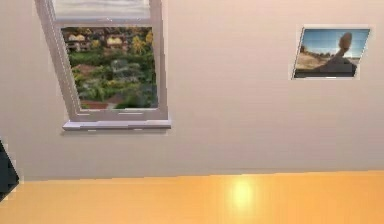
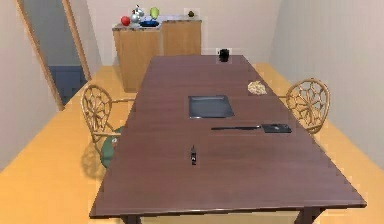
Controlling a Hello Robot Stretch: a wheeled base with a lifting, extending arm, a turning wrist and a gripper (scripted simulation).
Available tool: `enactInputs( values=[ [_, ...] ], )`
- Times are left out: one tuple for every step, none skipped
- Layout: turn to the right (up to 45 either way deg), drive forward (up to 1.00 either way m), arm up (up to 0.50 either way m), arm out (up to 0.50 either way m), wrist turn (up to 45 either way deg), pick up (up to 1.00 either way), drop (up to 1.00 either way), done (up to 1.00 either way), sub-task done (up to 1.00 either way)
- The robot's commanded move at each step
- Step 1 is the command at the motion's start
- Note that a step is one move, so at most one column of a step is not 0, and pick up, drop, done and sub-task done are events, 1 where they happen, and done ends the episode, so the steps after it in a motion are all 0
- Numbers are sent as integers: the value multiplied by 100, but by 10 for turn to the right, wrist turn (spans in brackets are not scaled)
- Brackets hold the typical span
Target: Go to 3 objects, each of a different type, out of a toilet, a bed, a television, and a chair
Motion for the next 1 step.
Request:
enactInputs(
  values=[
    [0,50,0,0,0,0,0,0,0]
  ],
)
